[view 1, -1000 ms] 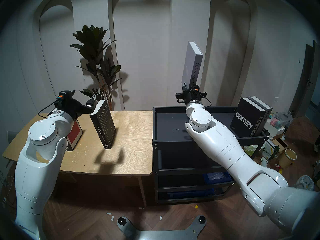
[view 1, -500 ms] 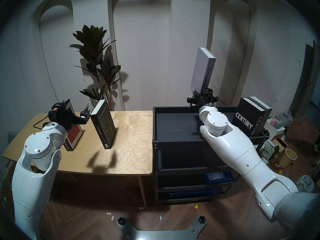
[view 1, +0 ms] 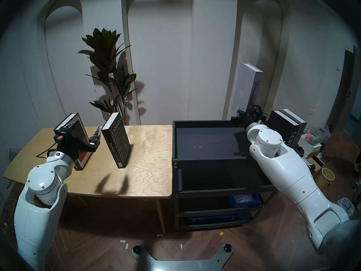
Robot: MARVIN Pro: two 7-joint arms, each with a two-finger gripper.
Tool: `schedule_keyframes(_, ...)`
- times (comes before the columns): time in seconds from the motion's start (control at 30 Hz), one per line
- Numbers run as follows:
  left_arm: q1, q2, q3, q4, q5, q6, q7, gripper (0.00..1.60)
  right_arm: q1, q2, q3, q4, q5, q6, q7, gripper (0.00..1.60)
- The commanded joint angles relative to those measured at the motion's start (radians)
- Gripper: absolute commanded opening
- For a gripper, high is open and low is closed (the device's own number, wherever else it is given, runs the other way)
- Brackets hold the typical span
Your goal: Move the books from the display table onto the shelf, standing them upright with spines facing out and tallest at one end
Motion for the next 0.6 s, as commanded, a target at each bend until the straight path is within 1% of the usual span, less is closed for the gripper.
schedule_keyframes(0.0, 0.048, -0.022, -0.030, -0.001, 0.016, -0.122, -0.028, 1.60, -0.071, 0.118, 0.070, -0.092, 0.083, 0.079, 0.058, 0.00)
schedule_keyframes(0.03, 0.051, -0.025, -0.032, -0.001, 0.018, -0.125, -0.032, 1.60, -0.080, 0.118, 0.082, -0.093, 0.090, 0.092, 0.064, 0.00)
schedule_keyframes(0.07, 0.055, -0.028, -0.033, 0.002, 0.020, -0.147, -0.036, 1.60, -0.090, 0.135, 0.088, -0.101, 0.105, 0.106, 0.074, 0.00)
schedule_keyframes(0.13, 0.065, -0.037, -0.038, 0.008, 0.025, -0.183, -0.049, 1.60, -0.112, 0.161, 0.119, -0.112, 0.140, 0.148, 0.100, 0.00)
schedule_keyframes(0.2, 0.067, -0.039, -0.038, 0.010, 0.026, -0.192, -0.051, 1.60, -0.116, 0.167, 0.128, -0.110, 0.147, 0.157, 0.107, 0.00)
schedule_keyframes(0.23, 0.070, -0.043, -0.039, 0.014, 0.029, -0.211, -0.056, 1.60, -0.122, 0.180, 0.140, -0.111, 0.164, 0.176, 0.119, 0.00)
schedule_keyframes(0.27, 0.073, -0.052, -0.041, 0.020, 0.033, -0.233, -0.065, 1.60, -0.131, 0.194, 0.162, -0.106, 0.186, 0.211, 0.146, 0.00)
schedule_keyframes(0.3, 0.076, -0.055, -0.040, 0.026, 0.036, -0.258, -0.071, 1.60, -0.135, 0.213, 0.166, -0.107, 0.206, 0.228, 0.164, 0.00)
schedule_keyframes(0.37, 0.075, -0.065, -0.039, 0.035, 0.042, -0.290, -0.082, 1.60, -0.135, 0.236, 0.174, -0.104, 0.223, 0.267, 0.206, 0.00)
schedule_keyframes(0.4, 0.072, -0.072, -0.037, 0.038, 0.045, -0.297, -0.086, 1.60, -0.125, 0.239, 0.173, -0.094, 0.219, 0.277, 0.223, 0.00)
schedule_keyframes(0.43, 0.072, -0.072, -0.037, 0.038, 0.045, -0.297, -0.086, 1.60, -0.125, 0.239, 0.173, -0.094, 0.219, 0.277, 0.223, 0.00)
schedule_keyframes(0.47, 0.067, -0.082, -0.034, 0.051, 0.052, -0.336, -0.096, 1.60, -0.091, 0.253, 0.152, -0.068, 0.202, 0.270, 0.259, 0.00)
schedule_keyframes(0.5, 0.065, -0.086, -0.033, 0.055, 0.054, -0.347, -0.098, 1.60, -0.071, 0.251, 0.138, -0.053, 0.179, 0.260, 0.271, 0.00)
schedule_keyframes(0.53, 0.064, -0.085, -0.029, 0.061, 0.055, -0.368, -0.097, 1.60, -0.048, 0.238, 0.123, -0.041, 0.139, 0.223, 0.267, 0.00)
schedule_keyframes(0.57, 0.063, -0.087, -0.026, 0.067, 0.056, -0.385, -0.098, 1.60, -0.029, 0.225, 0.117, -0.033, 0.130, 0.215, 0.271, 0.00)
